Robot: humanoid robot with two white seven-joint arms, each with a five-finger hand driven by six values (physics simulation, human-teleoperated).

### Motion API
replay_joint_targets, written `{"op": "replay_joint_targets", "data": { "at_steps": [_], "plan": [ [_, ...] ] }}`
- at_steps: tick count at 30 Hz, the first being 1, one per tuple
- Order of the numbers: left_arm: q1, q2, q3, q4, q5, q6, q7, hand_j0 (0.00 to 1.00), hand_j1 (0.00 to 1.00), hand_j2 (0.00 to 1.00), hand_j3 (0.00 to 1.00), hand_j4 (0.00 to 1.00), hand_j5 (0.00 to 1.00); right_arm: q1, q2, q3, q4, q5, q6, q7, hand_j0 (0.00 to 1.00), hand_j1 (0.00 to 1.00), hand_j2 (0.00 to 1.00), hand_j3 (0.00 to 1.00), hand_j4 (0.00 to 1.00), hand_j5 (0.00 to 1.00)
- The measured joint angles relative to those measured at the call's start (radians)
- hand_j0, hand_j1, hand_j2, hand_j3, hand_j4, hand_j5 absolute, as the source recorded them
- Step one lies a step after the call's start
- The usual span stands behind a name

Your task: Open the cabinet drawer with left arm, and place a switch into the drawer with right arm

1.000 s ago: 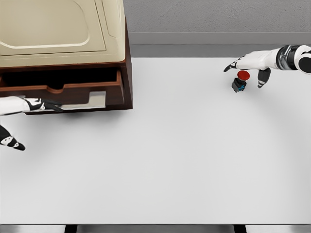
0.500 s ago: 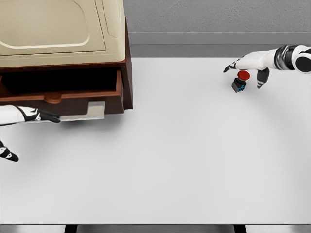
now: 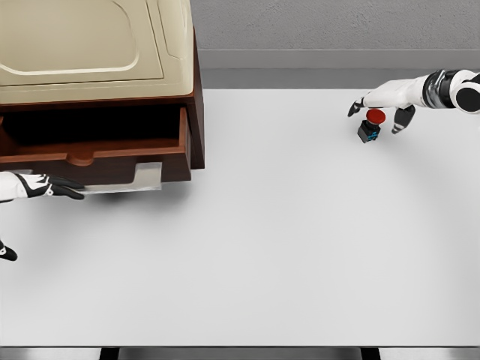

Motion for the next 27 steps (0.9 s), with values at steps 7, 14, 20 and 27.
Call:
{"op": "replay_joint_targets", "data": {
  "at_steps": [7,14,20,27],
  "plan": [
    [-0.002,0.014,0.011,0.001,0.032,-0.001,0.0,1.0,1.0,1.0,1.0,1.0,1.0,0.003,0.001,0.001,0.002,-0.001,0.0,0.0,0.86,0.86,0.86,0.86,0.86,0.86],
    [-0.002,0.029,0.03,-0.015,0.095,0.0,0.0,1.0,1.0,1.0,1.0,1.0,1.0,0.005,0.001,0.002,0.006,0.001,0.0,0.0,0.84,0.84,0.84,0.84,0.84,0.84],
    [-0.001,0.034,0.032,-0.024,0.132,0.0,0.0,1.0,1.0,1.0,1.0,1.0,1.0,0.005,0.002,0.001,0.014,0.0,0.0,0.0,0.66,0.66,0.66,0.66,0.66,0.66],
    [-0.002,0.037,0.006,-0.025,0.127,0.0,0.0,1.0,1.0,1.0,1.0,1.0,1.0,0.005,0.004,0.0,0.019,-0.005,0.001,-0.001,0.65,0.65,0.65,0.65,0.65,0.65]
  ]
}}
